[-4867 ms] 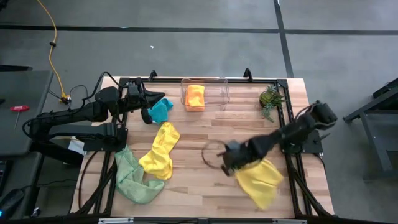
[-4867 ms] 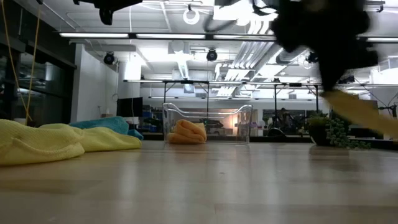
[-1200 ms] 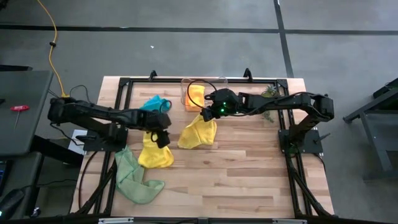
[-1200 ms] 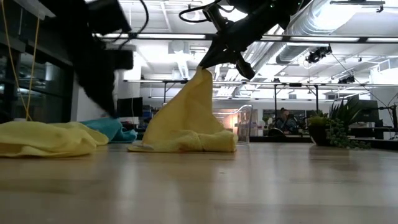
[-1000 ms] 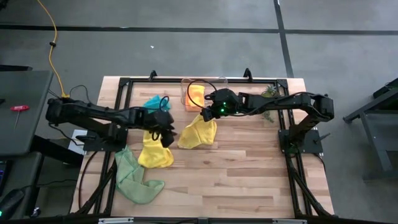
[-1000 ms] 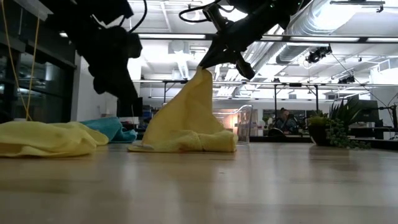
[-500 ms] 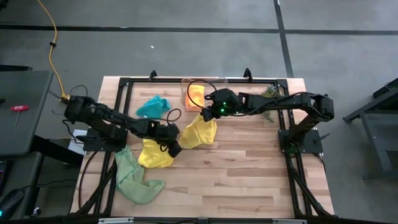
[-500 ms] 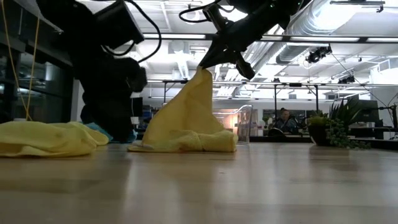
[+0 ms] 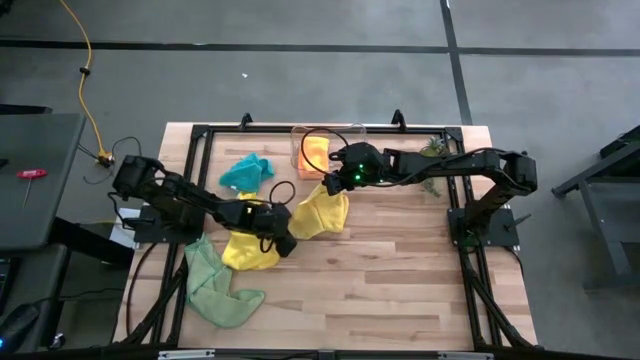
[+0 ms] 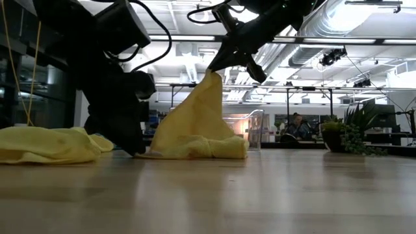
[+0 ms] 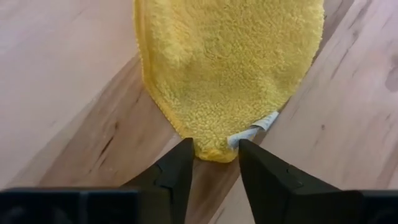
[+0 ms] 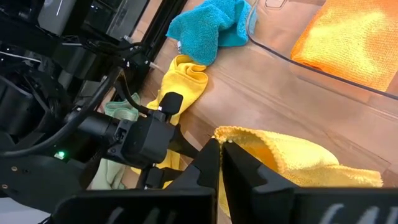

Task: Fold microfiber towels
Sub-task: Fold the right yellow microfiber towel

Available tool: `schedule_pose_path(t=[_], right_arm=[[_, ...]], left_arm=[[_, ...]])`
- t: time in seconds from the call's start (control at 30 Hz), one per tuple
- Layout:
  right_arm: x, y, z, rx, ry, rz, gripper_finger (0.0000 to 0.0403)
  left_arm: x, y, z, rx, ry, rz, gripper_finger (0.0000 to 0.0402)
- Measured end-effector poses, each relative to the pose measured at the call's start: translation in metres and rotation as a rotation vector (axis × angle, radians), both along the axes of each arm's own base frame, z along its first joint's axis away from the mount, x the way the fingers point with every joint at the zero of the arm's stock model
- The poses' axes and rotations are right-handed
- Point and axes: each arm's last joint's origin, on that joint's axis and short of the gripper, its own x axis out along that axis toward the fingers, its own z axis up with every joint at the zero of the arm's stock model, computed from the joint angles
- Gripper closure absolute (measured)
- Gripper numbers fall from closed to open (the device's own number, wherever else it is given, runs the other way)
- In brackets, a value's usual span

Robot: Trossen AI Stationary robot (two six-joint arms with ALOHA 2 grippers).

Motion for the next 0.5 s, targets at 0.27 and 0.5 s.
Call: schedule_pose_path(t=[0.27,0.5], right_arm=[[0.000,0.000,0.000,-0.001,0.000,0.018,0.0402],[-0.019,0.009,0.015,0.015,0.035,0.172,0.0403]], left_arm=[[-0.003,0.001,0.001,0.042,0.021,-0.023,0.0393],[-0.023,0.002,0.041,0.094,-0.002,-0.111,0.0400]])
